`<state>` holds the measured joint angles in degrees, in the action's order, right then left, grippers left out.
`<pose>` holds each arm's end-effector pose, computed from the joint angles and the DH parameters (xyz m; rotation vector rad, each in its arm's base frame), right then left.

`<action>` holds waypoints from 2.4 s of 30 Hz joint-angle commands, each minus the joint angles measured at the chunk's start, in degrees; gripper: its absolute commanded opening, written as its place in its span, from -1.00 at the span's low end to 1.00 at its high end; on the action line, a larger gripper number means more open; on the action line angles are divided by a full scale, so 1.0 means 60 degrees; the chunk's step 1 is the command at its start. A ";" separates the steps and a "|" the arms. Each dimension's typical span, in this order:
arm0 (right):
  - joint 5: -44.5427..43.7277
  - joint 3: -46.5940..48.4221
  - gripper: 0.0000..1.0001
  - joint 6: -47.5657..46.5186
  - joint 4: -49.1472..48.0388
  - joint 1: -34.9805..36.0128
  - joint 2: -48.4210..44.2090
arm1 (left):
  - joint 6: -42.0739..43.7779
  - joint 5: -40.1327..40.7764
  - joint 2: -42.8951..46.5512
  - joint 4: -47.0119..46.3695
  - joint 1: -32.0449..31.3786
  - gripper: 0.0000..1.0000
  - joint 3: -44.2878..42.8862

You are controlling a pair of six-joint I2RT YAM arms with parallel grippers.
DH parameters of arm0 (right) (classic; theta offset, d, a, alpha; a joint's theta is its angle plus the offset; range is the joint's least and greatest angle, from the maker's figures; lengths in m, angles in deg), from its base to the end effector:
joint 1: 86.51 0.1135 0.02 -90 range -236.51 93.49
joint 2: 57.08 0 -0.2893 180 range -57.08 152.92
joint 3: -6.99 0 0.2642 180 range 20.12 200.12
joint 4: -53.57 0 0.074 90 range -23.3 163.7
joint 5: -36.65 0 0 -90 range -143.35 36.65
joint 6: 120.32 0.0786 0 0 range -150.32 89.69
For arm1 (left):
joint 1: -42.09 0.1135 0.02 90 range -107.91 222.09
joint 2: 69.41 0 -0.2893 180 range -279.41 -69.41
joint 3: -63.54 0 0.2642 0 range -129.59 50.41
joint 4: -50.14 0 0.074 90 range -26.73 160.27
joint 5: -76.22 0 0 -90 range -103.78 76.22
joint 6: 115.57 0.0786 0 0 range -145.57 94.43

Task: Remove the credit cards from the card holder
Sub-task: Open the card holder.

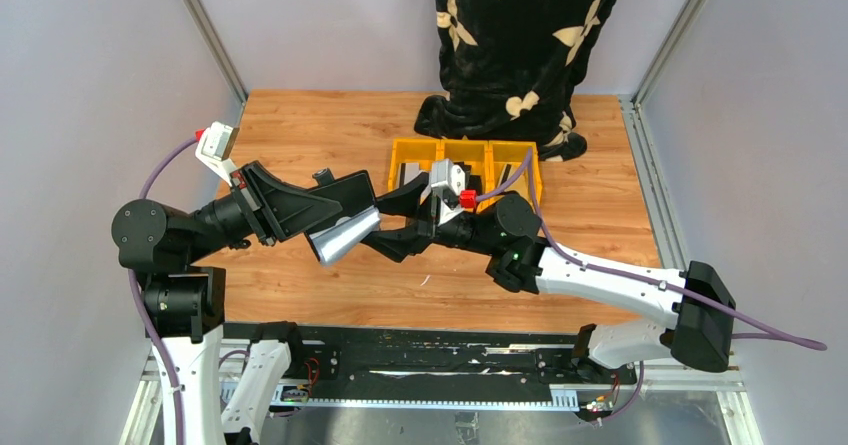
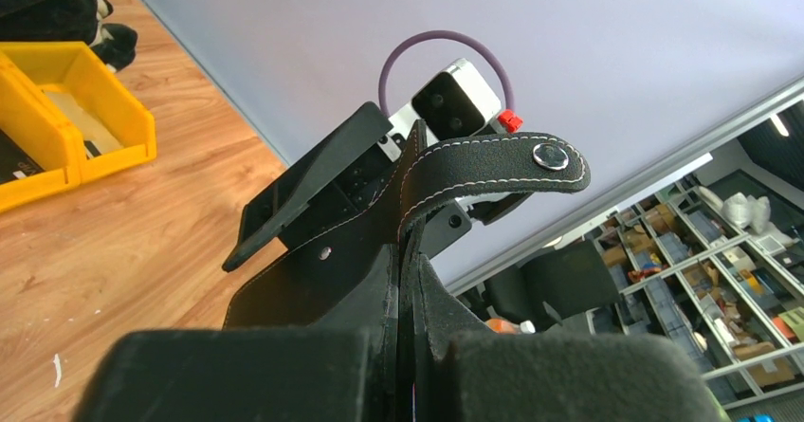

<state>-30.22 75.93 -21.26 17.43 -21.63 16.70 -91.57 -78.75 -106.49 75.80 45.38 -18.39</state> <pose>0.1110 0.3096 0.4450 -0.8708 0.7866 1.3597 0.0818 -0.0666 0.5095 0.2058 1.6276 -1.5590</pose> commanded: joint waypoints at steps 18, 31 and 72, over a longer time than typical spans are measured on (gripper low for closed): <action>0.0300 0.0852 -1.00 0.2465 0.0051 0.0099 -0.0348 | 0.2419 0.0213 0.0021 0.1592 0.0048 -0.92 -0.0384; -0.0845 0.1870 -1.00 0.3484 0.3959 0.0070 -0.0801 | 1.2091 0.1380 0.0418 0.6671 0.0049 0.57 -0.2164; 0.1612 0.0142 -0.18 0.4263 0.1805 -0.0265 -0.1016 | 0.3630 0.0166 0.0885 0.1451 0.0050 -1.00 0.0700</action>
<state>-22.96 78.77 3.09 35.72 -22.09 13.22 -61.05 -73.57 -101.76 90.25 45.38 -13.80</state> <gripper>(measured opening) 0.419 0.042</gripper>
